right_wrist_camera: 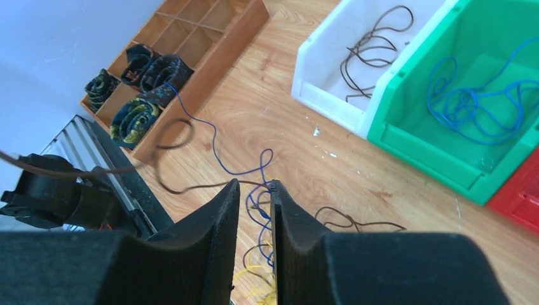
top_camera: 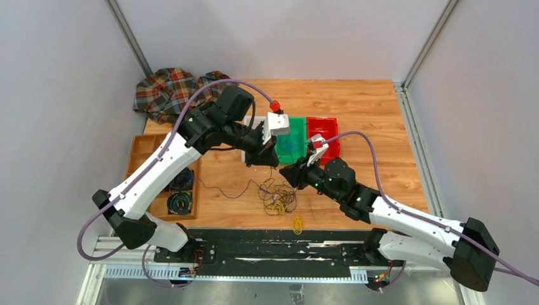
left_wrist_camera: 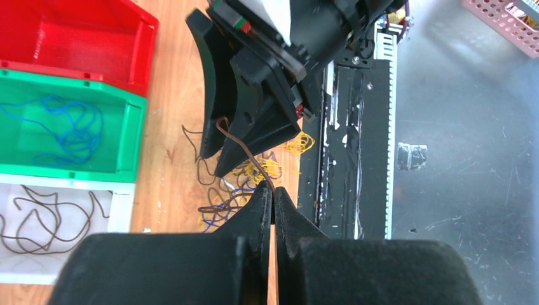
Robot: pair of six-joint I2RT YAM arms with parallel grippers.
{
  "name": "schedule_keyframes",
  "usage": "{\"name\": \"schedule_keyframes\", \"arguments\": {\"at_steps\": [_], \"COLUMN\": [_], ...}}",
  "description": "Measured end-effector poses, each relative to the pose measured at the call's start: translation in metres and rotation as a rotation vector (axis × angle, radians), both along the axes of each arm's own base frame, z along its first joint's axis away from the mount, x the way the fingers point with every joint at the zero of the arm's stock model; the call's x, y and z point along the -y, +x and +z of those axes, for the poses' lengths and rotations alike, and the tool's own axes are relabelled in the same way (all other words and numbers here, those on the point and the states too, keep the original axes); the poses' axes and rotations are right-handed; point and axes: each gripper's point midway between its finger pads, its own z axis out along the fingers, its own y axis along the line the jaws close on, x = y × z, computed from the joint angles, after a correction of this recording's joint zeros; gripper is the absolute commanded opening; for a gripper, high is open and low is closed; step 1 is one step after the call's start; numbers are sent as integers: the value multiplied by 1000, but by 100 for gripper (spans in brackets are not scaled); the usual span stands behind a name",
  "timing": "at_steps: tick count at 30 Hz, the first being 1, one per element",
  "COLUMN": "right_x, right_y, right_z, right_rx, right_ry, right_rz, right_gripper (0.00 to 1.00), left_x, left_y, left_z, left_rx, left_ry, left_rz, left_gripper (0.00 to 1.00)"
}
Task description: Untangle the cables
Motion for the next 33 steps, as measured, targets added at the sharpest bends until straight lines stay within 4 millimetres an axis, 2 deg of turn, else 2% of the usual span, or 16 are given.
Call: {"name": "schedule_keyframes", "arguments": {"at_steps": [6,7,11,14,19,22,26,33], "right_x": [12,16,24,25,15,1,-18,-39], "right_y": [-1,-2,-6,-10,-19,-25,-23,2], "right_z": [-31,-39,-56,-48,-13,-2,8,9], "right_rx": [-47,-59,-84,-60,54,104,147,176], "right_ry": [-33,-44,-60,-35,34,24,-4,-65], "right_rz": [-51,-61,-75,-64,-6,52,95,51], "right_gripper": [24,26,43,60,67,67,65,45], "left_x": [2,3,3,3,2,1,0,-3], "left_y": [5,5,7,8,12,16,19,15], "left_z": [32,38,67,80,97,111,130,154], "left_rx": [70,84,143,171,213,249,289,322], "left_ry": [-57,-67,-120,-142,-165,-184,-215,-265], "left_rz": [7,9,16,22,46,63,82,91], "left_gripper": [1,0,0,0,0,0,0,0]}}
